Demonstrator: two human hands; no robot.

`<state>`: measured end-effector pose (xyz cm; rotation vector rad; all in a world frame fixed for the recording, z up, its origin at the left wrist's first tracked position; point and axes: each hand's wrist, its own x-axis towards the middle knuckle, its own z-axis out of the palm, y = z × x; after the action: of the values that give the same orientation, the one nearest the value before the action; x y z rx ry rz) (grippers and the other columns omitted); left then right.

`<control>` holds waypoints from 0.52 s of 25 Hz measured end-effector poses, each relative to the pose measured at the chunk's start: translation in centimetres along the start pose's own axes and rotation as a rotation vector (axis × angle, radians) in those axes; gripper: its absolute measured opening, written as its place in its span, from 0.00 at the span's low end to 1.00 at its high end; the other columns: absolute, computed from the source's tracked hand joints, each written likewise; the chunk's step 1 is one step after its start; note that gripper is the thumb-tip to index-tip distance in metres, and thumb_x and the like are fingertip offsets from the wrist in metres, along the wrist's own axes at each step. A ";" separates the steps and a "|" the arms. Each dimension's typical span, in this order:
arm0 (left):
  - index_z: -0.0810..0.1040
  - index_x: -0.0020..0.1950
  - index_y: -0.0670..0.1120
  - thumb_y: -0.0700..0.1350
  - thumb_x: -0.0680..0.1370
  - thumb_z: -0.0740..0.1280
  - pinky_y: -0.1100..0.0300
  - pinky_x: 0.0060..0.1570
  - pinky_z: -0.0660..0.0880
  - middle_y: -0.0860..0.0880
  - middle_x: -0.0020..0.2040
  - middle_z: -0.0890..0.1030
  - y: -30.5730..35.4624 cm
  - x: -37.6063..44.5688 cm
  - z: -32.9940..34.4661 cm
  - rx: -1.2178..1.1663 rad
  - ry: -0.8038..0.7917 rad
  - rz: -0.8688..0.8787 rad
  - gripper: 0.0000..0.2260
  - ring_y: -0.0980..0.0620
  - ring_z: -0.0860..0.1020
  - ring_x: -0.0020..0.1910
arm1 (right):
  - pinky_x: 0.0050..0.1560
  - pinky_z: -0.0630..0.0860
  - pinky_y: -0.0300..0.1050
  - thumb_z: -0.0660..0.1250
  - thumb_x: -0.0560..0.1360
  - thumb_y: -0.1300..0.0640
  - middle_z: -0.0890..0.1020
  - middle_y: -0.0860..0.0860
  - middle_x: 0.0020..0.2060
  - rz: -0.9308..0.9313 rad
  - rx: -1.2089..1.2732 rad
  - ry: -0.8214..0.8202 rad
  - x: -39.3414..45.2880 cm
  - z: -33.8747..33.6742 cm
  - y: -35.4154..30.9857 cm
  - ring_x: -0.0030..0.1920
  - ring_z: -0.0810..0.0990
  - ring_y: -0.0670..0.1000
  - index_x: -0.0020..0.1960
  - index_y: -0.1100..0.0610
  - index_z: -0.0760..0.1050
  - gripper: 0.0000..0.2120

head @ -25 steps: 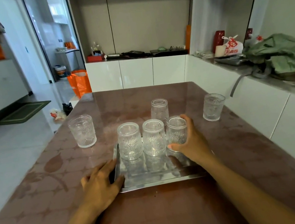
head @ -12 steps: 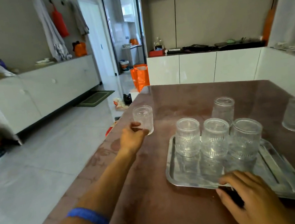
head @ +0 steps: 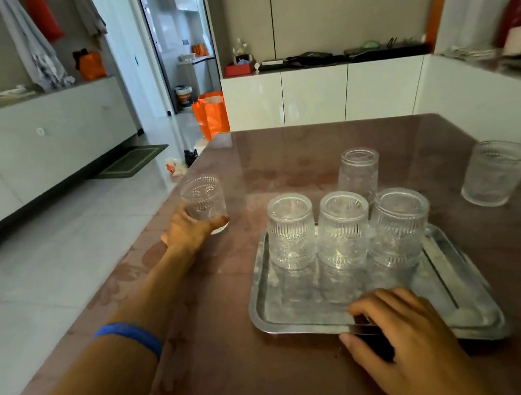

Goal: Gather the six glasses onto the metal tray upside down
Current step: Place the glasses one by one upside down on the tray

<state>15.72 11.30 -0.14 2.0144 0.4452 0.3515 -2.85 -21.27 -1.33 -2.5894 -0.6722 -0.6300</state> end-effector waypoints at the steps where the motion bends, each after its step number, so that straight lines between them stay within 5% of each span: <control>1: 0.76 0.62 0.47 0.57 0.56 0.83 0.49 0.59 0.78 0.50 0.56 0.83 0.1 -0.6 -0.3 -0.056 0.026 0.023 0.38 0.47 0.81 0.59 | 0.40 0.75 0.49 0.63 0.71 0.41 0.81 0.42 0.41 0.010 0.012 -0.004 -0.1 -0.1 0.0 0.43 0.78 0.50 0.45 0.49 0.78 0.13; 4: 0.79 0.57 0.51 0.51 0.61 0.83 0.56 0.51 0.83 0.54 0.49 0.85 0.5 -3.5 -1.6 -0.241 -0.027 0.148 0.27 0.53 0.84 0.51 | 0.44 0.74 0.48 0.62 0.73 0.40 0.80 0.41 0.43 0.047 0.056 -0.018 -0.4 -0.5 -0.1 0.46 0.77 0.48 0.47 0.48 0.78 0.14; 7: 0.77 0.65 0.47 0.56 0.62 0.81 0.47 0.60 0.79 0.48 0.58 0.84 1.4 -8.0 -4.4 -0.206 -0.125 0.265 0.35 0.48 0.83 0.55 | 0.46 0.73 0.46 0.62 0.73 0.39 0.78 0.40 0.44 0.054 0.086 -0.009 -0.5 -0.5 -0.2 0.47 0.74 0.47 0.47 0.47 0.77 0.13; 10: 0.77 0.60 0.55 0.63 0.58 0.81 0.56 0.53 0.82 0.54 0.54 0.84 3.8 -12.8 -7.1 -0.267 -0.214 0.430 0.34 0.54 0.84 0.51 | 0.47 0.72 0.44 0.63 0.73 0.39 0.78 0.40 0.44 0.081 0.135 0.012 -0.6 -0.6 -0.2 0.48 0.74 0.46 0.48 0.48 0.77 0.14; 13: 0.73 0.57 0.57 0.59 0.58 0.82 0.61 0.50 0.80 0.55 0.52 0.82 6.6 -16.5 -6.9 -0.198 -0.257 0.526 0.31 0.56 0.81 0.51 | 0.48 0.73 0.46 0.63 0.73 0.39 0.78 0.40 0.45 0.093 0.179 0.040 -0.8 -0.7 -0.3 0.48 0.74 0.46 0.48 0.48 0.77 0.14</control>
<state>-0.80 6.37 7.91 1.9246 -0.2789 0.4291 -3.82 -21.64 -1.08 -2.4204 -0.5651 -0.5634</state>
